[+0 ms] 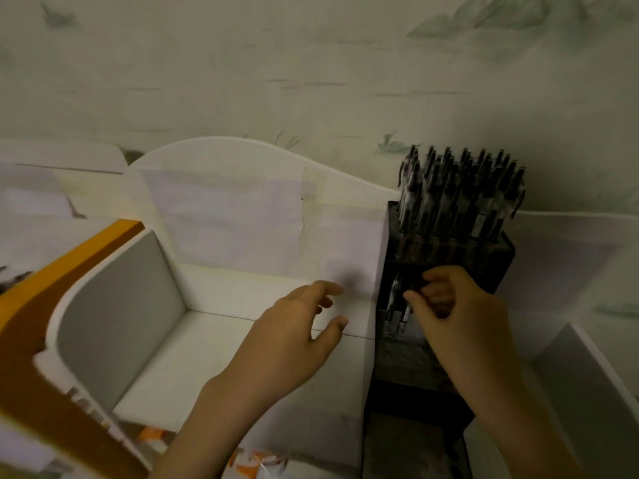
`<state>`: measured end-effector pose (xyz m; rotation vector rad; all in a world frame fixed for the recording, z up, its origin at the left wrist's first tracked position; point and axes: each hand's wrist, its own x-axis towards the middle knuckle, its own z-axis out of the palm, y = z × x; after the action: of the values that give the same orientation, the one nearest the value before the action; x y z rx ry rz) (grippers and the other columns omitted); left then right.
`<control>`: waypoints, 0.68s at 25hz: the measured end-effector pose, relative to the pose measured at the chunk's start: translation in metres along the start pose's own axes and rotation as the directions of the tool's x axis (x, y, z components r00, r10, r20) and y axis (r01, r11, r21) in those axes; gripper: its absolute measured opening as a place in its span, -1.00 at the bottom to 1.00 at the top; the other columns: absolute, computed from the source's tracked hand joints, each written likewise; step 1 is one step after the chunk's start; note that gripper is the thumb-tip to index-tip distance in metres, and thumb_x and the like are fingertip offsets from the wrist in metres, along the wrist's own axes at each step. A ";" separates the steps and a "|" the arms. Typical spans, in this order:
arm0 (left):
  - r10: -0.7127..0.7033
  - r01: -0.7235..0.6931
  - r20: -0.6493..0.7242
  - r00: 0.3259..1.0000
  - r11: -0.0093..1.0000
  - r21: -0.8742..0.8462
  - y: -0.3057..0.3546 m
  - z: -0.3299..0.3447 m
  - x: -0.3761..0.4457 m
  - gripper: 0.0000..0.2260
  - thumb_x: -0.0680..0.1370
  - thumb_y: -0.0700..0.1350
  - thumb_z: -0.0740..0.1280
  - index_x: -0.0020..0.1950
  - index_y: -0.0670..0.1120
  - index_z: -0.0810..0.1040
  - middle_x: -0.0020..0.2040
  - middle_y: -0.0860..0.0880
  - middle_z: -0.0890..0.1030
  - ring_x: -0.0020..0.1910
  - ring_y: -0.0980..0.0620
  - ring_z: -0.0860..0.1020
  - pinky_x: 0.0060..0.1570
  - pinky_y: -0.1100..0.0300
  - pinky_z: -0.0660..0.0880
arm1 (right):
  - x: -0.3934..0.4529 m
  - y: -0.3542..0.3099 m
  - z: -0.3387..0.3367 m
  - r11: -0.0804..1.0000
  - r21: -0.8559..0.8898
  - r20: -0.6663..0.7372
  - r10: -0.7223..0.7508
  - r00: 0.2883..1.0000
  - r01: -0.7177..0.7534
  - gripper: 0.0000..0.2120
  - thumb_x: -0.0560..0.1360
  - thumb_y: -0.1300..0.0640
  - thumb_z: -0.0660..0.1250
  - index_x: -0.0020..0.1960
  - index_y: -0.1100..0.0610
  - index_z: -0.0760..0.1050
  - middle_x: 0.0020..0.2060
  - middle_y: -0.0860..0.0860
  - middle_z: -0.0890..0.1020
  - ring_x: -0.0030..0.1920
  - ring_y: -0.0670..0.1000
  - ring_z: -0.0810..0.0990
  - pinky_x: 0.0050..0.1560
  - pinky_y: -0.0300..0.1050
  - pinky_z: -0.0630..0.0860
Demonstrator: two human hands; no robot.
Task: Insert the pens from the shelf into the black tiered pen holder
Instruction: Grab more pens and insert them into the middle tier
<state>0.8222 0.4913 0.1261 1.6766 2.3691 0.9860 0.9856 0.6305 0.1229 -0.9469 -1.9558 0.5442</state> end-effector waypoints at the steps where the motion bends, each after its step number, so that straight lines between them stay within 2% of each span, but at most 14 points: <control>1: -0.007 0.007 -0.018 1.000 1.000 0.012 0.001 -0.001 -0.005 -0.66 0.57 0.18 0.21 0.34 0.24 0.32 0.19 0.23 0.52 0.15 0.28 0.48 0.07 0.35 0.44 | -0.002 -0.006 -0.006 0.999 0.003 -0.040 -0.048 0.998 0.048 -0.77 0.43 0.08 0.47 0.04 0.07 0.53 -0.23 -0.11 0.58 -0.22 -0.17 0.57 -0.21 -0.29 0.55; 3: -0.027 0.029 -0.063 0.998 0.999 0.037 0.002 -0.005 -0.016 -0.65 0.57 0.18 0.20 0.36 0.25 0.29 0.21 0.24 0.51 0.17 0.27 0.47 0.10 0.31 0.47 | -0.009 -0.024 -0.016 0.984 0.023 -0.103 -0.173 0.980 0.176 -0.80 0.43 0.10 0.45 0.03 0.06 0.53 -0.21 -0.09 0.58 -0.21 -0.13 0.56 -0.18 -0.26 0.57; 5: -0.050 0.058 -0.107 0.993 0.996 0.066 0.000 -0.010 -0.030 -0.63 0.58 0.18 0.19 0.38 0.27 0.25 0.22 0.26 0.49 0.18 0.27 0.46 0.11 0.28 0.48 | -0.018 -0.045 -0.018 0.950 0.064 -0.080 -0.300 0.950 0.306 -0.80 0.43 0.08 0.44 0.03 0.07 0.55 -0.16 -0.09 0.59 -0.17 -0.15 0.55 -0.13 -0.38 0.52; 6: -0.064 0.076 -0.130 0.989 0.993 0.087 -0.001 -0.013 -0.037 -0.62 0.57 0.19 0.19 0.38 0.28 0.23 0.23 0.27 0.48 0.19 0.27 0.46 0.11 0.26 0.49 | -0.022 -0.054 -0.015 0.933 0.086 -0.024 -0.349 0.937 0.350 -0.78 0.44 0.04 0.41 0.06 0.06 0.55 -0.11 -0.12 0.60 -0.13 -0.17 0.55 -0.11 -0.41 0.51; 8: -0.104 0.131 -0.186 0.977 0.982 0.137 -0.008 -0.023 -0.056 -0.60 0.57 0.19 0.19 0.40 0.28 0.20 0.25 0.27 0.46 0.21 0.25 0.46 0.12 0.22 0.51 | -0.032 -0.070 0.002 0.927 0.124 0.226 -0.373 0.900 0.354 -0.68 0.45 -0.08 0.36 0.18 -0.04 0.49 0.03 -0.17 0.58 0.01 -0.18 0.54 -0.03 -0.32 0.54; 10: -0.149 0.194 -0.228 0.962 0.963 0.187 -0.020 -0.036 -0.079 -0.56 0.57 0.18 0.19 0.43 0.25 0.19 0.32 0.24 0.44 0.25 0.22 0.44 0.15 0.27 0.47 | -0.043 -0.083 0.028 0.930 0.067 0.511 -0.344 0.788 0.363 -0.54 0.47 -0.18 0.31 0.33 -0.15 0.34 0.23 -0.20 0.50 0.20 -0.15 0.49 0.12 -0.25 0.52; 11: -0.174 0.230 -0.251 0.952 0.950 0.211 -0.028 -0.044 -0.093 -0.55 0.57 0.18 0.19 0.44 0.24 0.18 0.35 0.22 0.41 0.28 0.20 0.43 0.16 0.29 0.43 | -0.049 -0.090 0.043 0.911 0.032 0.604 -0.345 0.718 0.411 -0.48 0.48 -0.20 0.29 0.40 -0.17 0.26 0.32 -0.20 0.44 0.28 -0.14 0.44 0.17 -0.24 0.47; 13: -0.226 0.302 -0.298 0.927 0.923 0.238 -0.044 -0.062 -0.121 -0.53 0.57 0.17 0.21 0.45 0.22 0.17 0.40 0.19 0.38 0.31 0.16 0.41 0.20 0.27 0.43 | -0.063 -0.108 0.071 0.875 0.042 0.687 -0.375 0.622 0.482 -0.40 0.50 -0.22 0.26 0.47 -0.17 0.14 0.42 -0.20 0.35 0.37 -0.12 0.37 0.26 -0.22 0.41; 17: -0.299 0.421 -0.384 0.873 0.861 0.285 -0.081 -0.108 -0.175 -0.49 0.57 0.15 0.24 0.48 0.19 0.16 0.44 0.16 0.35 0.34 0.12 0.39 0.19 0.21 0.44 | -0.096 -0.163 0.120 0.820 0.147 0.686 -0.487 0.540 0.553 -0.40 0.50 -0.23 0.23 0.47 -0.15 0.15 0.41 -0.18 0.36 0.37 -0.09 0.37 0.28 -0.17 0.42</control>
<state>0.7813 0.2738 0.1169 1.1226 3.0995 0.8494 0.8486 0.4533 0.1203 -0.1073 -2.8274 0.4969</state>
